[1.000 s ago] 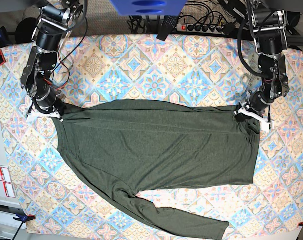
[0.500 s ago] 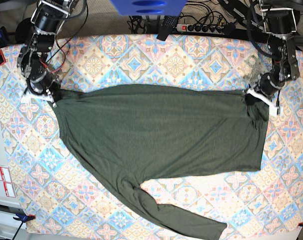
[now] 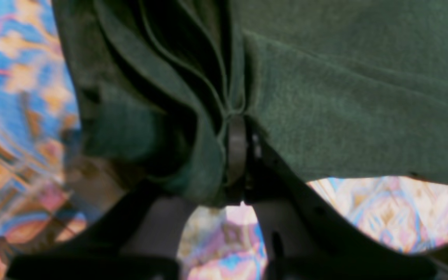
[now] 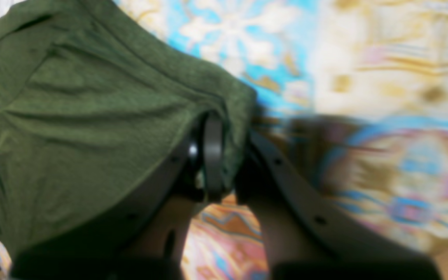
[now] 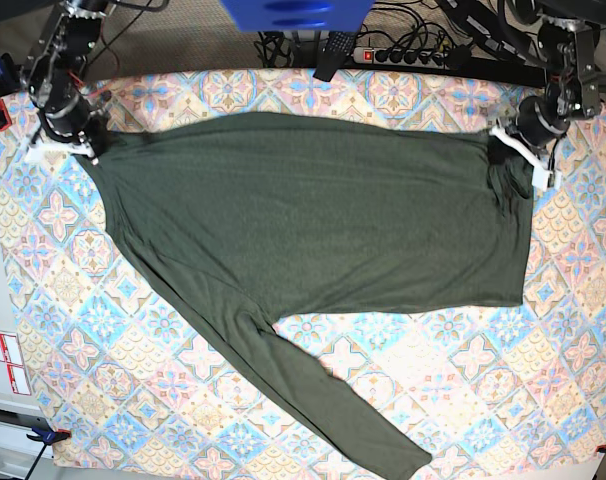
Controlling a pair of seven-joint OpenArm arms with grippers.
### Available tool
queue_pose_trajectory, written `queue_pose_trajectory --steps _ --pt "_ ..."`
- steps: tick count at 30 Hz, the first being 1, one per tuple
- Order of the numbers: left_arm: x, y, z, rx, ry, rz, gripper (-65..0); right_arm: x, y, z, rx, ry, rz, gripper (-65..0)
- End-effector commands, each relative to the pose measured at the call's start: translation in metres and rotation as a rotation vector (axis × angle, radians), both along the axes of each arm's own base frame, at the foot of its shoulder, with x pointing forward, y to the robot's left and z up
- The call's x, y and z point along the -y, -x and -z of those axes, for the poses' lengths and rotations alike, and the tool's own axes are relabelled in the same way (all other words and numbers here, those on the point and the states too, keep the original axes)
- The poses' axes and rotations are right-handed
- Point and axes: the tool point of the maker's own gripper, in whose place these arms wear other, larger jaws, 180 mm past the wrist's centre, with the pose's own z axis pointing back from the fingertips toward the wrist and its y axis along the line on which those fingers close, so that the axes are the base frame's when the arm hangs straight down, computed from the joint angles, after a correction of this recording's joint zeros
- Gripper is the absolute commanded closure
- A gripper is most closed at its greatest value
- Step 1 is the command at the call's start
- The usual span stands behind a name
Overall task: Fold the T-shirt properly
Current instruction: 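Lift the shirt with both grippers and pull it toward the robot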
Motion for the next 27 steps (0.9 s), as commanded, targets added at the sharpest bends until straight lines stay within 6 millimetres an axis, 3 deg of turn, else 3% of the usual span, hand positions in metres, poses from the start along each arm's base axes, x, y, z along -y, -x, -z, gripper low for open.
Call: queue_pose_trajectory --steps 1,13,23,27 --pt "-0.018 0.005 -0.008 0.006 -0.045 -0.002 0.0 0.014 -0.001 -0.012 0.020 0.040 0.004 -4.2" --pt "-0.038 0.058 -0.001 -0.082 -0.038 -0.072 0.0 0.010 0.041 0.000 -0.087 -0.014 -0.007 -4.2" --pt "-0.035 0.063 0.003 -0.117 -0.034 -0.058 0.0 0.008 0.044 0.002 -0.103 -0.028 -0.010 -5.2" --pt "-0.032 0.069 0.007 -0.195 -0.021 -0.038 0.0 0.009 0.044 0.001 -0.099 -0.024 -0.011 -13.0"
